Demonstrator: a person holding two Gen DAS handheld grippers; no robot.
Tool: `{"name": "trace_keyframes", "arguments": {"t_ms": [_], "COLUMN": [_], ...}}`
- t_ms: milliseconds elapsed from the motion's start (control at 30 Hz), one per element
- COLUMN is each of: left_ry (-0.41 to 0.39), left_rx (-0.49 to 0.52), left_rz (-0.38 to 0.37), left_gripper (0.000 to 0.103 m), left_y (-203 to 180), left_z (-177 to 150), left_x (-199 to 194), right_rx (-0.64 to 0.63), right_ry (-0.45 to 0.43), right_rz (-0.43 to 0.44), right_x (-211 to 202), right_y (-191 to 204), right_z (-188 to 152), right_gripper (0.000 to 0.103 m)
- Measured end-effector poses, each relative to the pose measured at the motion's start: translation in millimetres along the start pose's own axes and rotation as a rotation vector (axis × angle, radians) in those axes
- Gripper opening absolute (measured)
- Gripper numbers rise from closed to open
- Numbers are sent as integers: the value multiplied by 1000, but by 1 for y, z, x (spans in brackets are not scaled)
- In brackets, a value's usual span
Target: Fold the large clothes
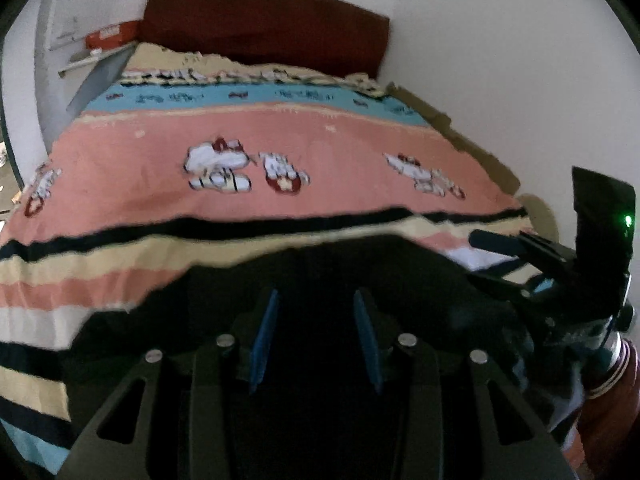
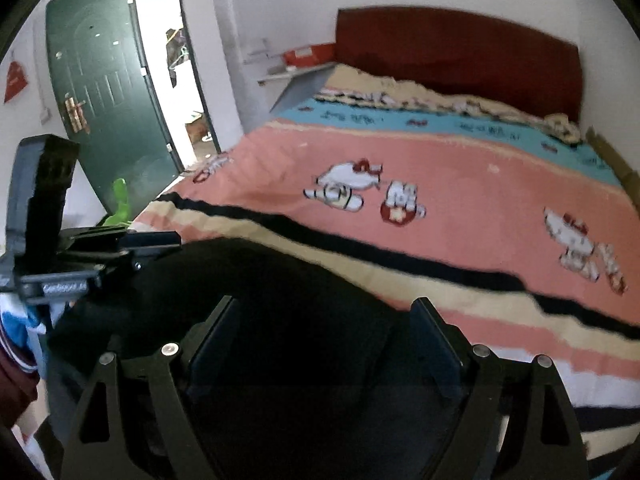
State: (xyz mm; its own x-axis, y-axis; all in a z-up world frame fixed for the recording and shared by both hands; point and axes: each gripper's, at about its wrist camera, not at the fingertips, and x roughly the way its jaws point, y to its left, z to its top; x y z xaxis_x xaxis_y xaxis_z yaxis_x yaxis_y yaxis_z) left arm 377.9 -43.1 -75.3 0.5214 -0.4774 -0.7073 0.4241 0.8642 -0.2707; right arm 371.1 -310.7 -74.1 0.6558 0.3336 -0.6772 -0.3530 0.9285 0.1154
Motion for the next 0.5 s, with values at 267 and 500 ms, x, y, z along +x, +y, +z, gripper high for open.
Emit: {"name": "trace_keyframes", "arguments": {"t_ms": [267, 500], "left_ry": [59, 38], "left_rx": [150, 144], "left_rz": [74, 69], "left_gripper": [38, 38], "left_y": [-24, -32], "left_z": [-80, -125], "left_x": [-2, -21], "right_rx": [-57, -37], "right_ry": [122, 109], "right_rz": [26, 55], "right_x": [7, -21], "right_y": [14, 21], "right_z": [-70, -115], "right_gripper": [86, 86]}}
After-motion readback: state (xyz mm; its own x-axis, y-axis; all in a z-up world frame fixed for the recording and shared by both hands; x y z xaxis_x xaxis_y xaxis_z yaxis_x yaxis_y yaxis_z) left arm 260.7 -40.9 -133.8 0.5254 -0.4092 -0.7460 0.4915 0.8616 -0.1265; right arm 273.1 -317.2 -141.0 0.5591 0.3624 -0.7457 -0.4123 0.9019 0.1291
